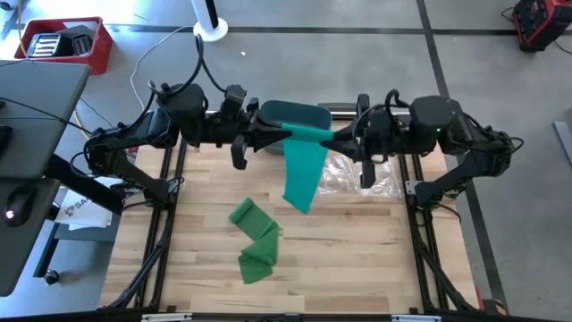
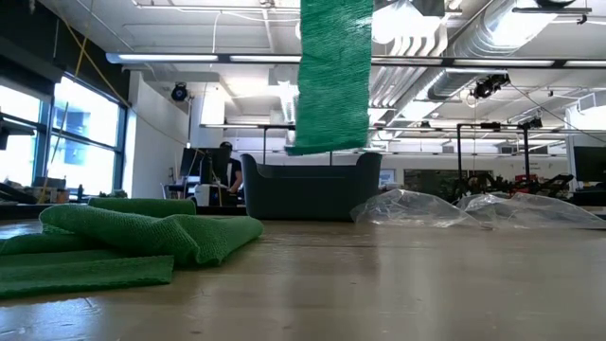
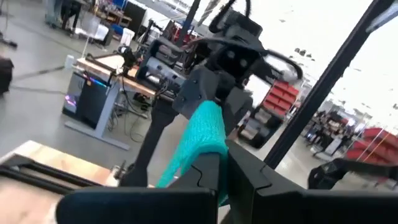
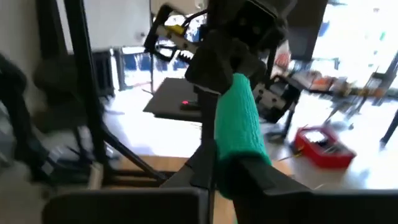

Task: Roll bandage
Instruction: Roll the blue bandage

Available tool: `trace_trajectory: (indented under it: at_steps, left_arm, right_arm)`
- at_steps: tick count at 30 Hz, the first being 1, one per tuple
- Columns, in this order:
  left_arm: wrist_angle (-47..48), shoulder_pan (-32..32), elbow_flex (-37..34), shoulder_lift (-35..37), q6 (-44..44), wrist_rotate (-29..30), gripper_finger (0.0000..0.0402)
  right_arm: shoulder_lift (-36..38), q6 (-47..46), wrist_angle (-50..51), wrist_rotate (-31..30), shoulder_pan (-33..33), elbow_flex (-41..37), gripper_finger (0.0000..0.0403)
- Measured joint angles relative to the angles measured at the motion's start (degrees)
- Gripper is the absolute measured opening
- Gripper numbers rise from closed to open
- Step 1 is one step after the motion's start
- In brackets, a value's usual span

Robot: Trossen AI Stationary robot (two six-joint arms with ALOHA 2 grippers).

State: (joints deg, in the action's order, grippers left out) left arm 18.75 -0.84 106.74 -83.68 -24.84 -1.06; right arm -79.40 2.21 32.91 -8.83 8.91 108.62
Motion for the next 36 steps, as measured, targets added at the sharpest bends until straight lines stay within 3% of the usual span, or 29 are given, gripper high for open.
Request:
trace_trajectory:
  at_steps: [8, 13, 18, 28, 32, 36]
  left_arm:
    - [0.0, -1.9, 0.0, 0.0, 17.9, -3.6, 0.0004]
    - [0.0, -3.3, 0.0, 0.0, 24.5, -3.2, 0.0004]
    - [-0.2, -3.3, 0.0, 0.0, 16.1, -1.6, 0.0021]
    - [-0.3, -1.1, 0.0, -0.1, -4.7, -1.6, 0.0066]
    - [-0.2, -0.9, 0.0, -0.1, -4.8, -2.8, 0.0039]
    - [0.2, -1.4, 0.0, -0.1, 0.7, -3.0, 0.0007]
  right_arm:
    - [0.5, -19.3, -1.4, 4.2, -1.5, 0.0, 0.0098]
    - [0.3, -22.2, -2.8, 6.2, -1.8, 0.0, 0.0086]
    - [0.0, -14.2, -2.4, 5.1, -1.0, 0.0, 0.0013]
    - [-0.8, 18.1, 3.6, 3.4, 1.8, 0.0, 0.001]
    - [-0.8, 17.2, 3.2, 1.3, 2.1, 0.0, 0.0007]
    - [-0.5, 4.1, 2.4, -1.2, 1.6, 0.0, 0.002]
